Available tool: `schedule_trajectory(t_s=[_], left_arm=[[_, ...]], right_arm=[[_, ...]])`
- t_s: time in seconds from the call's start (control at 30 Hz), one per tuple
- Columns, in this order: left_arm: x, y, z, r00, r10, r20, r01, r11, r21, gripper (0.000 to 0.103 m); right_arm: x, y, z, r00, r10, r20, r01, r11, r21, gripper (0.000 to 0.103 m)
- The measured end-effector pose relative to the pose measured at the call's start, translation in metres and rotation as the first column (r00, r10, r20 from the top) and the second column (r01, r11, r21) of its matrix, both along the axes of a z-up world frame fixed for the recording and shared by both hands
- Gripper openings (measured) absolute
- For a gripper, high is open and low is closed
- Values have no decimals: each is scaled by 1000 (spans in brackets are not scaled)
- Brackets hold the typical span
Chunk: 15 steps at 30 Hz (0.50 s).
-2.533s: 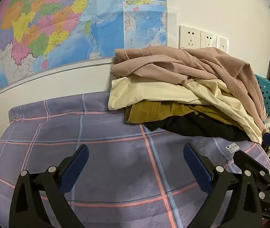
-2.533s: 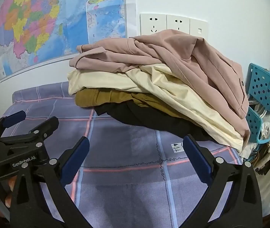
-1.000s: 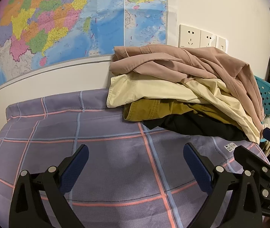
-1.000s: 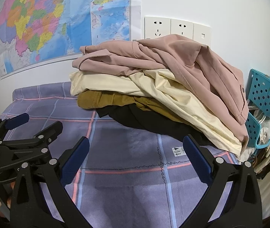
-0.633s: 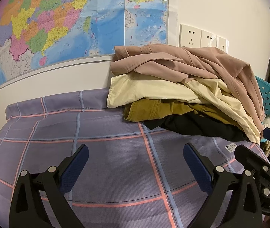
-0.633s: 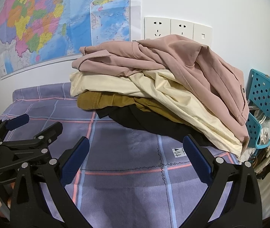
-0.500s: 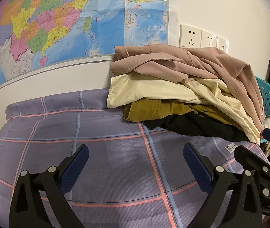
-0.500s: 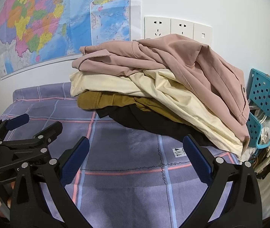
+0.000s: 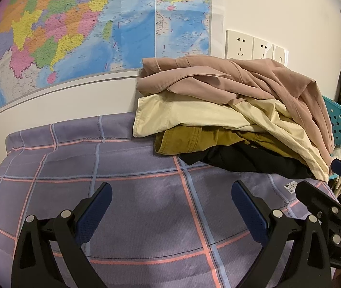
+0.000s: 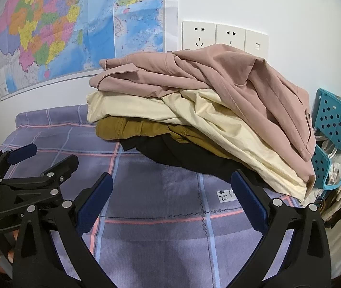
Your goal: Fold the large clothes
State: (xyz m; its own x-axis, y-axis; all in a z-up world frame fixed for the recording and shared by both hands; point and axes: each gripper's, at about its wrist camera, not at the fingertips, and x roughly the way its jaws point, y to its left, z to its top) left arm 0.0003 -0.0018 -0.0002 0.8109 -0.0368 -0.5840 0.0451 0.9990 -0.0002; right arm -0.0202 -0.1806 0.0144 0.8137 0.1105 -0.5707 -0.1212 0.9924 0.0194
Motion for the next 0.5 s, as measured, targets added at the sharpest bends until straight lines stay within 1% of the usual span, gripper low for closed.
schedule_trajectory(t_s=[0.1, 0.3, 0.5], left_arm=[[2, -1, 0, 1000, -3, -3, 3, 1000, -2, 96], [8, -2, 2, 1000, -17, -5, 17, 1000, -13, 96], [16, -2, 2, 998, -61, -19, 60, 997, -44, 96]], right_arm=[[1, -2, 2, 1000, 4, 4, -4, 1000, 17, 98], [6, -2, 3, 1000, 15, 4, -15, 1000, 20, 98], [12, 1, 6, 999, 47, 25, -47, 999, -5, 97]])
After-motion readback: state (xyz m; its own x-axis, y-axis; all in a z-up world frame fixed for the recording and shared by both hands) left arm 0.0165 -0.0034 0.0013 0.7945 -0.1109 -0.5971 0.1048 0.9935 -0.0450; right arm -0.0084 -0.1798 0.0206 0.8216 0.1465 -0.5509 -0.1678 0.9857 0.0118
